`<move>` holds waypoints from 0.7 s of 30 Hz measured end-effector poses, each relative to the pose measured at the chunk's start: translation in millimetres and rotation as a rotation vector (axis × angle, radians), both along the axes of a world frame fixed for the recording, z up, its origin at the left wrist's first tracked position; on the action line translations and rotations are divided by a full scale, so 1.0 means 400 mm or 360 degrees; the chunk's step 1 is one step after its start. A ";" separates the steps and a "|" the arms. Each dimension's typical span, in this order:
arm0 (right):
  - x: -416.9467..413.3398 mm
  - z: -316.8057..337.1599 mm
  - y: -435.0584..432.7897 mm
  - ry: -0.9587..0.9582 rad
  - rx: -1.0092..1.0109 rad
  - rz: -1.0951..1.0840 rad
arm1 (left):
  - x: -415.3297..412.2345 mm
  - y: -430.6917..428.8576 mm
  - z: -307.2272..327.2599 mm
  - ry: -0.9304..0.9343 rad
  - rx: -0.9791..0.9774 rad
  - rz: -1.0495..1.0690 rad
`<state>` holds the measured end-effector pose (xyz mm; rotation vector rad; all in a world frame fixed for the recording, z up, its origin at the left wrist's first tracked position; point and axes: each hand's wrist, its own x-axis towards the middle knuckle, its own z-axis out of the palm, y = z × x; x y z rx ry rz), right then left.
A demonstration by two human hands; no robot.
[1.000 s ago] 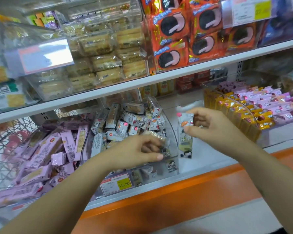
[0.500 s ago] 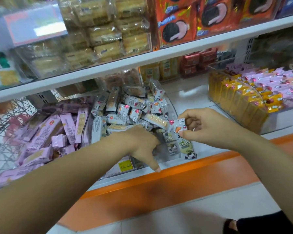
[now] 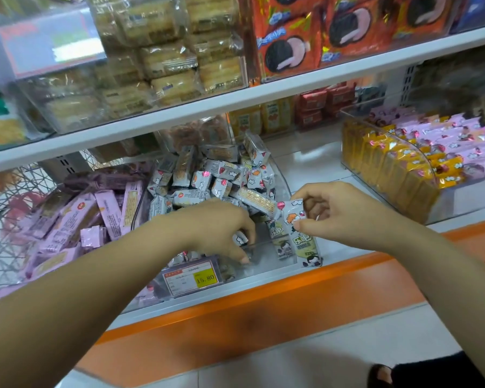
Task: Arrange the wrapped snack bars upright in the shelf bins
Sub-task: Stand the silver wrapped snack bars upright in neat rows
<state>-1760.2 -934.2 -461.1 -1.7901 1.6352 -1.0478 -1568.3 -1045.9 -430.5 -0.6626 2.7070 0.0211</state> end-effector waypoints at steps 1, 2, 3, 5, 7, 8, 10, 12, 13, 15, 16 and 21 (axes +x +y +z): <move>0.002 0.000 0.000 -0.0028 -0.0008 -0.0003 | 0.007 -0.003 0.006 0.0027 0.0035 0.0014; 0.004 0.002 0.001 -0.0054 -0.0021 -0.0004 | 0.014 -0.006 0.008 0.0049 0.0068 0.0035; 0.006 0.003 0.002 -0.0068 -0.0037 -0.0002 | 0.020 -0.007 0.011 0.0064 0.0106 0.0059; 0.011 0.007 0.005 -0.0063 -0.0081 0.0007 | 0.031 -0.006 0.018 0.0092 0.0163 0.0092; 0.015 0.011 0.006 -0.0060 -0.0131 -0.0010 | 0.037 -0.008 0.022 0.0139 0.0156 0.0102; 0.016 0.013 0.007 -0.0066 -0.0152 -0.0026 | 0.038 -0.008 0.022 0.0167 0.0136 0.0109; 0.017 0.014 0.007 -0.0064 -0.0179 -0.0059 | 0.041 -0.007 0.015 0.0227 0.0064 0.0131; 0.017 0.014 0.007 -0.0054 -0.0196 -0.0076 | 0.045 -0.005 0.010 0.0311 -0.0005 0.0158; 0.017 0.014 0.006 -0.0052 -0.0201 -0.0078 | 0.051 -0.003 0.009 0.0384 -0.0017 0.0180; 0.017 0.014 0.006 -0.0053 -0.0202 -0.0078 | 0.064 0.001 0.016 0.0620 -0.0012 0.0235; 0.017 0.013 0.005 -0.0057 -0.0202 -0.0076 | 0.070 0.002 0.021 0.0763 0.0010 0.0269; 0.025 0.016 0.004 -0.0079 -0.0187 -0.0065 | 0.079 0.003 0.021 0.0903 0.0084 0.0428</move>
